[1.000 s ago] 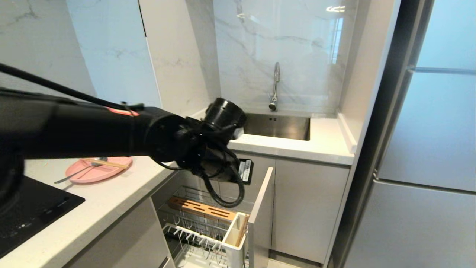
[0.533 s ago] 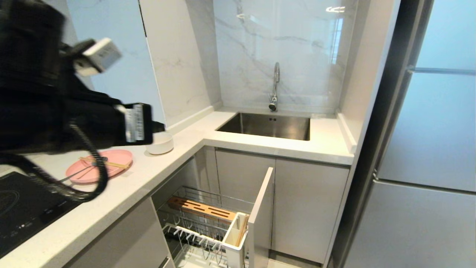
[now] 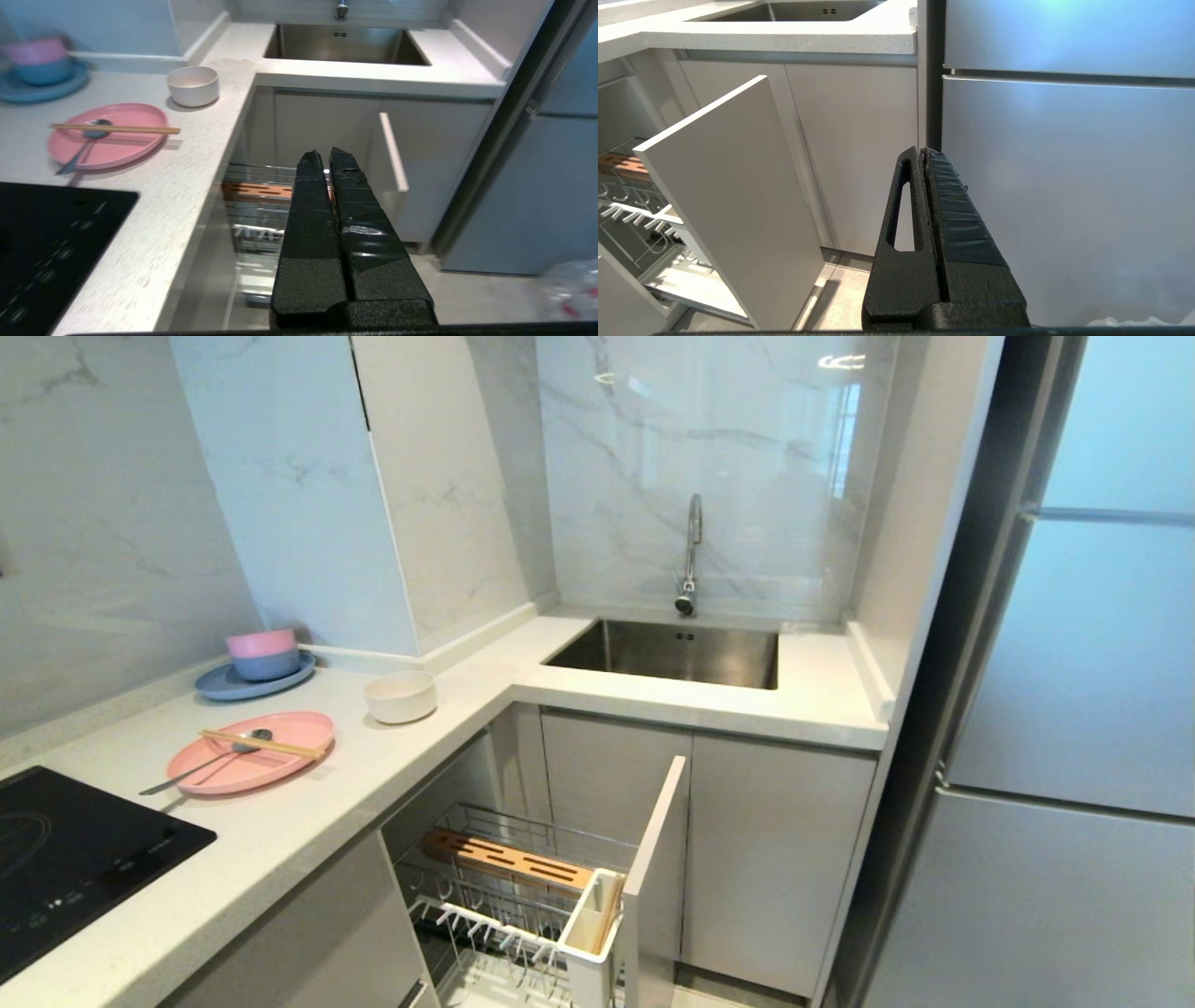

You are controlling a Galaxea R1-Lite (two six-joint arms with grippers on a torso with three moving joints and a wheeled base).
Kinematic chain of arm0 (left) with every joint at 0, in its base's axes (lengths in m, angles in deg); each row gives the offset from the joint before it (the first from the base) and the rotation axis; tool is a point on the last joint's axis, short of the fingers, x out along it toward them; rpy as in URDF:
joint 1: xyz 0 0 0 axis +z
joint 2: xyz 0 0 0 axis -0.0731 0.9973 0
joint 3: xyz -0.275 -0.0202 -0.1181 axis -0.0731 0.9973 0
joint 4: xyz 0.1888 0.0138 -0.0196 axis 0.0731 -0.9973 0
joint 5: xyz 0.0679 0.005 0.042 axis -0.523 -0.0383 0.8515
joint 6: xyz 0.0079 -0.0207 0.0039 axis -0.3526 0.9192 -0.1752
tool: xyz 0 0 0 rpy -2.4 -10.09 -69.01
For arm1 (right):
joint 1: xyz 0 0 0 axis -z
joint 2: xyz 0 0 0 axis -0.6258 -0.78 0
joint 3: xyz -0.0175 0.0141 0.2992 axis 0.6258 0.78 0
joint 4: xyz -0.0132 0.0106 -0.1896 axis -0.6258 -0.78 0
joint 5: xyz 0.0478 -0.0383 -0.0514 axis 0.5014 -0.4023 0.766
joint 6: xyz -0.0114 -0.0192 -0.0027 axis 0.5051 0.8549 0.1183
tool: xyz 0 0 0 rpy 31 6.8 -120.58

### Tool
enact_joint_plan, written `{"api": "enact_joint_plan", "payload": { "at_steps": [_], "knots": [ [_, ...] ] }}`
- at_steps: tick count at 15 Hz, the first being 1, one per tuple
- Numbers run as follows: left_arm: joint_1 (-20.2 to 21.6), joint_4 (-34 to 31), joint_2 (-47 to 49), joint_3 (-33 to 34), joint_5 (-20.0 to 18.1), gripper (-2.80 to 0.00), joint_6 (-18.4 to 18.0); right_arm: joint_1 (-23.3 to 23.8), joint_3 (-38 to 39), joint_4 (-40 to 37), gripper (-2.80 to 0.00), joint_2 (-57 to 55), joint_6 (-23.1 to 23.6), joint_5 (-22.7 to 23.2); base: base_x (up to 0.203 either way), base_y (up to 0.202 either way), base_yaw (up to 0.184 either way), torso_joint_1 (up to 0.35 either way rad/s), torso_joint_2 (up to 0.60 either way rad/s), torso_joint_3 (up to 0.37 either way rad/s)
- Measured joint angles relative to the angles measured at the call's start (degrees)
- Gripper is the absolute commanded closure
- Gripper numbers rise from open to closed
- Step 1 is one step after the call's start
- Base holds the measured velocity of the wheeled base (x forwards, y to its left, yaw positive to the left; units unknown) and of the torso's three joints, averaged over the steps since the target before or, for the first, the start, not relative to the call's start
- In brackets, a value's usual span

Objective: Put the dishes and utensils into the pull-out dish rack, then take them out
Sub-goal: Pick up the bowl and place it in the cupboard

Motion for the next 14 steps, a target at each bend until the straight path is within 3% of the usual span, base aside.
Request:
{"api": "enact_joint_plan", "payload": {
  "at_steps": [4, 9, 12, 14],
  "knots": [
    [6.80, 7.74, -18.21, 20.75, -2.42, 0.00, -6.44, 0.05, 0.00, 0.02, 0.00, 0.00, 0.00, 0.00, 0.000, 0.000, 0.000, 0.000, 0.00, 0.000],
    [9.54, 25.13, -31.01, 45.22, 0.11, 0.00, -8.19, 0.00, 0.00, 0.02, 0.00, 0.00, 0.01, 0.00, 0.000, 0.000, 0.000, 0.000, 0.00, 0.000],
    [9.89, 32.59, -33.51, 54.52, 1.09, 0.00, -8.52, 0.00, 0.00, 0.00, 0.00, 0.00, 0.00, 0.00, 0.000, 0.000, 0.000, 0.000, 0.00, 0.000],
    [9.93, 32.91, -34.13, 56.91, 1.27, 0.00, -8.50, 0.05, 0.00, 0.00, 0.00, 0.00, 0.01, 0.00, 0.000, 0.000, 0.000, 0.000, 0.00, 0.000]
  ]
}}
